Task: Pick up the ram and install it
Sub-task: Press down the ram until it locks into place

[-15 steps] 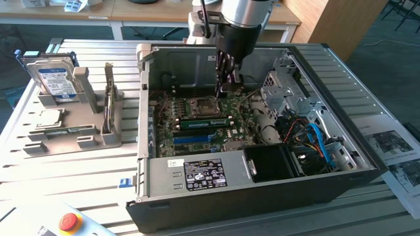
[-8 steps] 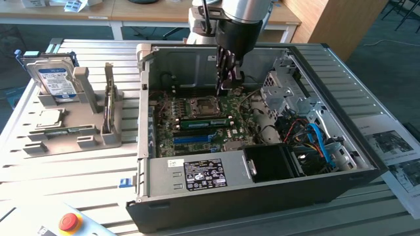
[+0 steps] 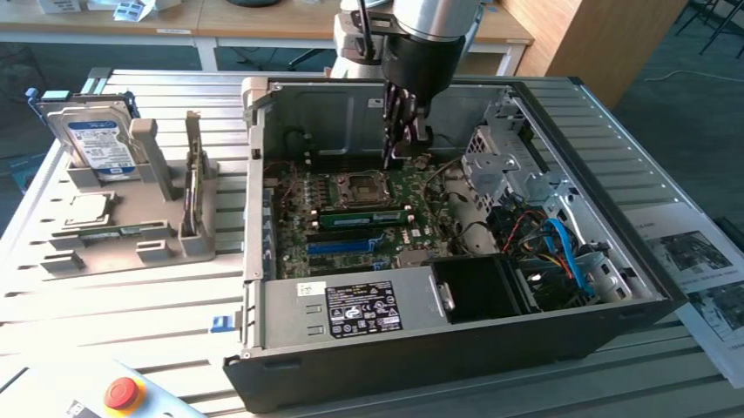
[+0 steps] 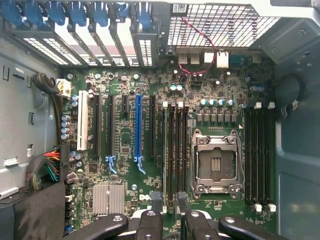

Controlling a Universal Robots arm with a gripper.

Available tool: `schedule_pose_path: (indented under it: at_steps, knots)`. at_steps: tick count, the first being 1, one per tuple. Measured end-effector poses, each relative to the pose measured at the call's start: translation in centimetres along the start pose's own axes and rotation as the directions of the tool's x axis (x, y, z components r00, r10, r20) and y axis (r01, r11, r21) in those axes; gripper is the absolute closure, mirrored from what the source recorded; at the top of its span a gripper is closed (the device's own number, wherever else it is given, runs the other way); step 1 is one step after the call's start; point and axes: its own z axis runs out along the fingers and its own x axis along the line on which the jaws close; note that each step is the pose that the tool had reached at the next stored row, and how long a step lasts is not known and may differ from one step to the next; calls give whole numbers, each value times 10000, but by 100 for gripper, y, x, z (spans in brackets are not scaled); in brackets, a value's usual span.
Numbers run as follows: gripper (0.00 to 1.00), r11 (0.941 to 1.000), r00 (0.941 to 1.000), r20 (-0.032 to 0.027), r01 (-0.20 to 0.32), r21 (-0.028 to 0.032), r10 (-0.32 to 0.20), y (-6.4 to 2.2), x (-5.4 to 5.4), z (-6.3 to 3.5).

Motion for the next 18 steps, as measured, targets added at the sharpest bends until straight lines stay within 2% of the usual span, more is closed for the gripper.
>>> schedule_pose_path:
  at_steps: [5, 7, 18]
  knots:
    - [76, 10000, 10000, 0, 1, 0, -1, 0, 0, 0]
    - [89, 10000, 10000, 0, 0, 0, 0, 0, 0, 0]
    - [89, 10000, 10000, 0, 0, 0, 0, 0, 0, 0]
